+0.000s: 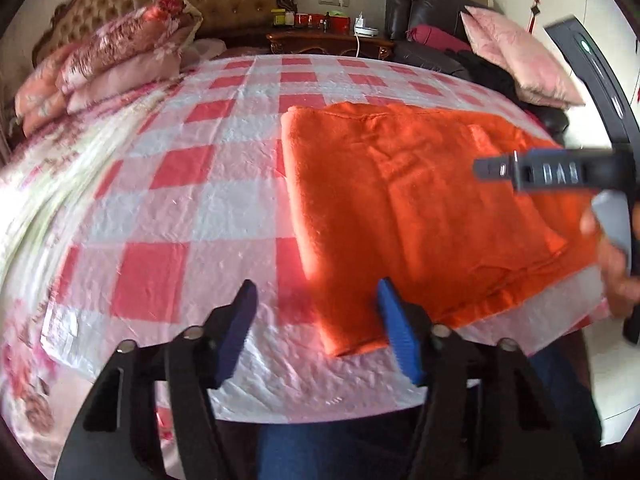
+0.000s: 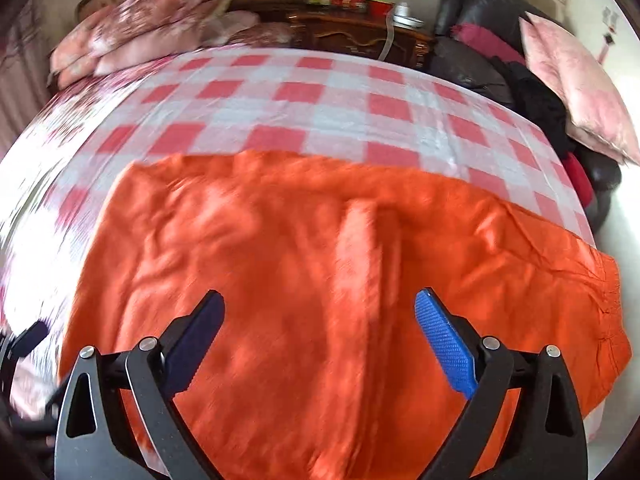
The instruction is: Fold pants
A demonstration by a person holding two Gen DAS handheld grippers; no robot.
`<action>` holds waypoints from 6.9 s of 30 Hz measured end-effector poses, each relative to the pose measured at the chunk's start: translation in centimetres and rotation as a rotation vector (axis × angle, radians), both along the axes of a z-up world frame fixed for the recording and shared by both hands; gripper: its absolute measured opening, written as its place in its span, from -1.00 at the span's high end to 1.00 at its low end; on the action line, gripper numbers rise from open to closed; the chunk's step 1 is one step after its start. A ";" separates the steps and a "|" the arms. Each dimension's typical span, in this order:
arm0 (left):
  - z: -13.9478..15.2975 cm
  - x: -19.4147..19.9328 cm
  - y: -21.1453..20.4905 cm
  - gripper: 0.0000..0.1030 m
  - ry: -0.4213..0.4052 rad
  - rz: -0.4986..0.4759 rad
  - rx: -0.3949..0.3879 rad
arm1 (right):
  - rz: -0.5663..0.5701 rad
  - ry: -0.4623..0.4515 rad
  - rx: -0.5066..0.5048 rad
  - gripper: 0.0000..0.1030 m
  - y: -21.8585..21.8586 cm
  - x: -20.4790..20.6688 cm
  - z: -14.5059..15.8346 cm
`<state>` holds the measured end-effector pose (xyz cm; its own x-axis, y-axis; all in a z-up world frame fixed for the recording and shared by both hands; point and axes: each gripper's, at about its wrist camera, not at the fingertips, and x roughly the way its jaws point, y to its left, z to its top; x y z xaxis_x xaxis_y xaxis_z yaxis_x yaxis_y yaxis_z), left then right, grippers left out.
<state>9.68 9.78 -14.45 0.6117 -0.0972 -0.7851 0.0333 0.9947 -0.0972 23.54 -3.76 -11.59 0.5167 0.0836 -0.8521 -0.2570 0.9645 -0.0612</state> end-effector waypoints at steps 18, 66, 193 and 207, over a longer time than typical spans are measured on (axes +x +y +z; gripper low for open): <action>0.1 -0.2 -0.5 0.21 0.068 0.025 -0.225 | 0.054 0.050 -0.011 -0.80 0.9 -2.7 -2.6; -1.3 -0.7 7.0 0.85 0.028 0.142 -0.674 | 0.140 0.171 -0.018 -0.83 9.8 0.2 1.5; 9.5 0.8 -23.7 -0.96 -0.054 -0.283 -0.083 | -0.476 -0.169 -0.130 -0.33 -27.5 -16.2 6.0; 12.7 -3.1 -22.8 -0.97 -0.119 -0.256 -0.051 | -0.501 -0.229 -0.129 -0.34 -27.1 -20.5 9.4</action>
